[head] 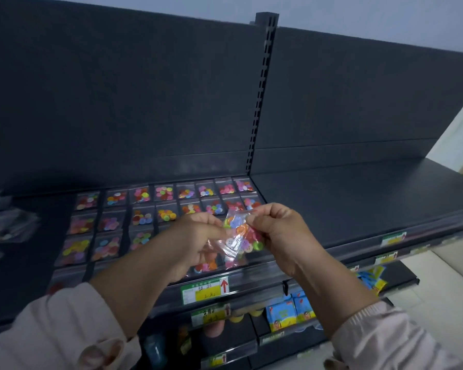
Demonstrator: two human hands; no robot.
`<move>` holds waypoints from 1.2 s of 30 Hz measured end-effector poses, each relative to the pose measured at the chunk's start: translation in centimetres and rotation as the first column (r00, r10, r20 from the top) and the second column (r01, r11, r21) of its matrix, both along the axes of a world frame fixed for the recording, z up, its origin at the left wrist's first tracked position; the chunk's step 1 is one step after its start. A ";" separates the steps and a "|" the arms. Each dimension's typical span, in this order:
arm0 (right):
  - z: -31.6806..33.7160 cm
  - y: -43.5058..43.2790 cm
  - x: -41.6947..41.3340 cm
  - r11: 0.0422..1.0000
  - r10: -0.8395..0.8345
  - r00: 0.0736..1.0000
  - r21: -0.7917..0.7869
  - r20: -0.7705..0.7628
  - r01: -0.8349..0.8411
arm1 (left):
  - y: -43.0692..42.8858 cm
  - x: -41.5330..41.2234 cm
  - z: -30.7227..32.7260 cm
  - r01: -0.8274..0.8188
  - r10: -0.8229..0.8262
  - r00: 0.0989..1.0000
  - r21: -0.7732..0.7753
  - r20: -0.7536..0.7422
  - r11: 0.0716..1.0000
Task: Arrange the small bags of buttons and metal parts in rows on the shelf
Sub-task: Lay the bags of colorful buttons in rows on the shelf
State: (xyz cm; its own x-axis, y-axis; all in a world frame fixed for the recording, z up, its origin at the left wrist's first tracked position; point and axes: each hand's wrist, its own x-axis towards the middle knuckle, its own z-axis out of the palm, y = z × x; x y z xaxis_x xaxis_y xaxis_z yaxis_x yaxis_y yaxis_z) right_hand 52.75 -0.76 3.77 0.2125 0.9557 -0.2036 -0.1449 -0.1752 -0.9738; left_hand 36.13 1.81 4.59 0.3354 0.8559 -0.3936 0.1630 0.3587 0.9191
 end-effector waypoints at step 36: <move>-5.8 4.5 6.5 0.946 0.302 0.686 -0.120 0.662 -0.301 | 0.4 2.4 -1.2 -0.397 0.400 0.916 -0.065 0.032 0.915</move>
State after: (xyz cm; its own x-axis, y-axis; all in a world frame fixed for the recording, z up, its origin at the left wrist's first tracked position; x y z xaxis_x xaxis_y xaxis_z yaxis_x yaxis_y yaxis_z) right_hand 59.28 3.73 -2.07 -0.0068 0.9922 -0.1248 0.5983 -0.0960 -0.7955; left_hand 38.50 2.23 3.44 -0.0108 0.8993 -0.4371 -0.0441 0.4363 0.8987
